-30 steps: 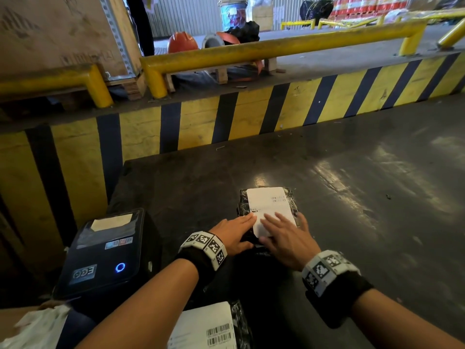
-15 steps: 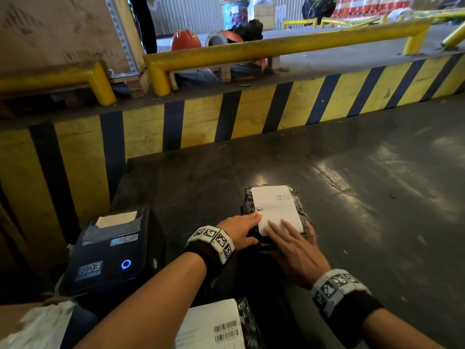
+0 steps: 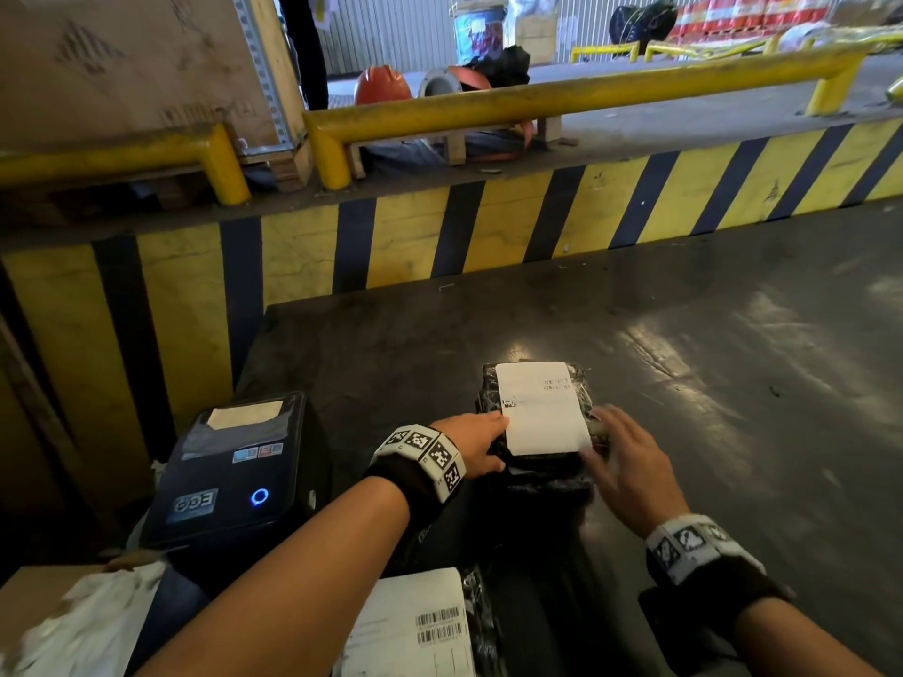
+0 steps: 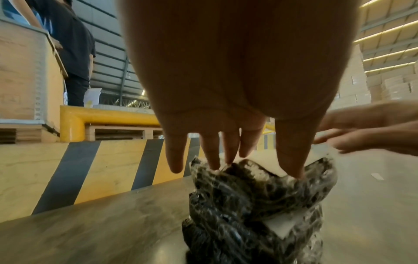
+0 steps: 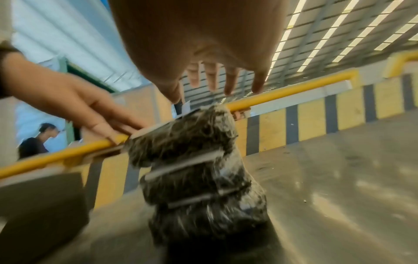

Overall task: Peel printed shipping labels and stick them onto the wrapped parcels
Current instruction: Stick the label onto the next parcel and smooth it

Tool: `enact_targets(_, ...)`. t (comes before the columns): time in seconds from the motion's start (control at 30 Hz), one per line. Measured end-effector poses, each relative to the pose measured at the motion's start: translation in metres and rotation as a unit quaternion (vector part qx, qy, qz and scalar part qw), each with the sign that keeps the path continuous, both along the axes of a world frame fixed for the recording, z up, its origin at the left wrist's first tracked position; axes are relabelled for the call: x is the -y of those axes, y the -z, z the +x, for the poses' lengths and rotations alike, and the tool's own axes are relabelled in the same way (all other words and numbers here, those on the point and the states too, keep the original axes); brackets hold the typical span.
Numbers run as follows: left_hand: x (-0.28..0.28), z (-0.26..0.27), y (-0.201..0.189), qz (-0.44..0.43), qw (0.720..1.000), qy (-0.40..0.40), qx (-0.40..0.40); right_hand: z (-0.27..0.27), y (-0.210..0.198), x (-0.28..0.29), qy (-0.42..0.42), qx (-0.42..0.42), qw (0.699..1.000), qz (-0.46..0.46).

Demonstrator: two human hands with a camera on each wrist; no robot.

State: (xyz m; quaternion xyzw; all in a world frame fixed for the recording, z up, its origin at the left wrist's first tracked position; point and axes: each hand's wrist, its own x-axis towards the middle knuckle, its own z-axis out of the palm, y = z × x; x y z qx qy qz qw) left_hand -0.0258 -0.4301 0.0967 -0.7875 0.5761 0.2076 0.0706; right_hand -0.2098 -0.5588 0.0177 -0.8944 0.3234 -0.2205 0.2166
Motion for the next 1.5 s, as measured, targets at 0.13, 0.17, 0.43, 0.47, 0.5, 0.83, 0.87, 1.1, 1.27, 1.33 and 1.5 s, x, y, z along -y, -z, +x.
enact_targets(0.13,-0.023,-0.017,-0.027,-0.087,0.996,-0.034,-0.002,0.019,-0.027,0.016,0.077,-0.047,0.964,0.25)
enact_targets(0.17,-0.032,-0.023,-0.034,-0.103,0.994,-0.042,0.005,0.024,-0.029,0.018,0.077,-0.064,0.956,0.277)
enact_targets(0.43,-0.114,-0.078,-0.021,-0.009,0.991,-0.135,-0.022,0.045,-0.024,0.027,0.133,-0.008,0.907,0.399)
enact_targets(0.47,-0.121,-0.083,-0.018,0.002,0.989,-0.146,-0.025,0.046,-0.026,0.028,0.135,-0.001,0.902,0.41)
enact_targets(0.5,-0.128,-0.088,-0.016,0.01,0.988,-0.153,-0.028,0.05,-0.027,0.03,0.138,0.011,0.895,0.424)
enact_targets(0.83,-0.173,-0.12,0.008,0.07,0.986,-0.15,-0.013,0.047,-0.046,-0.003,0.125,0.134,0.881,0.435)
enact_targets(0.87,-0.175,-0.122,0.01,0.068,0.986,-0.151,-0.013,0.041,-0.046,-0.008,0.124,0.155,0.881,0.43)
enact_targets(1.1,-0.196,-0.146,0.021,0.029,0.987,-0.155,-0.02,-0.054,-0.02,-0.065,0.141,0.265,0.812,0.5)
enact_targets(1.27,-0.208,-0.165,0.025,-0.017,0.985,-0.169,-0.016,-0.125,0.009,-0.103,0.147,0.286,0.777,0.541)
enact_targets(1.33,-0.213,-0.171,0.028,-0.03,0.983,-0.18,-0.011,-0.141,0.026,-0.112,0.157,0.273,0.778,0.543)
enact_targets(1.5,-0.216,-0.179,0.034,-0.055,0.976,-0.21,-0.004,-0.146,0.065,-0.12,0.176,0.236,0.82,0.491)
